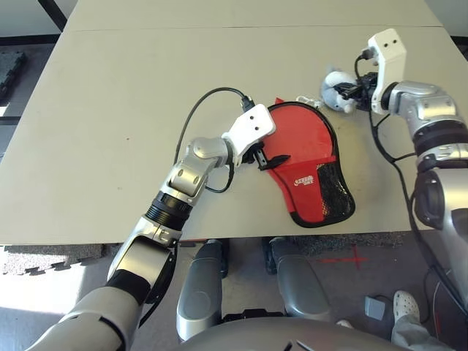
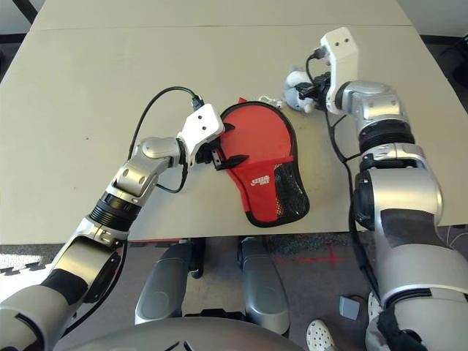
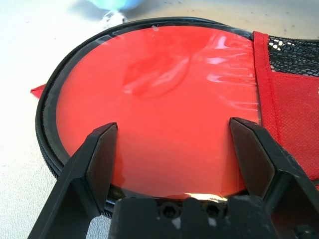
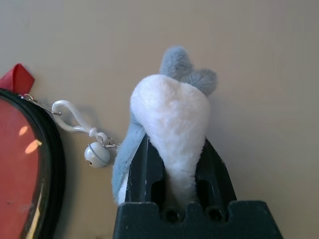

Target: Store the ping-pong paddle in its case and zip it.

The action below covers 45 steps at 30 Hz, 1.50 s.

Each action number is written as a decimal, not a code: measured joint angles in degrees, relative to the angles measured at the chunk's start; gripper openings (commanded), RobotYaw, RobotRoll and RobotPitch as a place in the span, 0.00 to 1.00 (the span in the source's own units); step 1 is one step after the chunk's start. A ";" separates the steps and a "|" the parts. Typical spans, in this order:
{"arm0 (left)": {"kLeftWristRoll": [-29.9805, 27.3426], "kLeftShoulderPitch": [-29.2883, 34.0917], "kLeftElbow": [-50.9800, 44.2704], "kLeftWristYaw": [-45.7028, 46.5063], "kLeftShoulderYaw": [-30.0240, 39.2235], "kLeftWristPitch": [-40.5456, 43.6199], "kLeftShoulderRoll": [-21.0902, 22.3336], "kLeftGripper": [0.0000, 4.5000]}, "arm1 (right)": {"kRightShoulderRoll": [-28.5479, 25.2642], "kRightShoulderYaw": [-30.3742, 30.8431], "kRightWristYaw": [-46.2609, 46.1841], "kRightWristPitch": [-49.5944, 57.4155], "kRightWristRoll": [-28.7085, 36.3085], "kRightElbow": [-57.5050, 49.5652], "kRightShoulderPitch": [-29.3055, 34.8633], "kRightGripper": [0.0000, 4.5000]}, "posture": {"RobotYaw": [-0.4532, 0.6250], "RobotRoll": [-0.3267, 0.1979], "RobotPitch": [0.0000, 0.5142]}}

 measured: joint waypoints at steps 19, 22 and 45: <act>-0.04 -1.43 2.90 -0.33 -0.08 -0.36 -0.81 1.00 | -19.75 8.45 39.46 8.63 -1.92 -19.21 13.78 0.06 | 0.39 0.62 0.53; -0.06 -1.67 3.55 -0.33 -0.04 -0.58 -0.97 1.00 | -24.30 10.35 43.40 11.20 2.99 -27.07 20.28 0.06 | 0.38 0.62 0.53; -0.23 -2.02 6.07 0.28 1.10 -1.37 -1.86 1.00 | -40.93 17.62 44.43 18.42 28.03 -56.73 39.87 0.37 | 0.38 0.62 0.53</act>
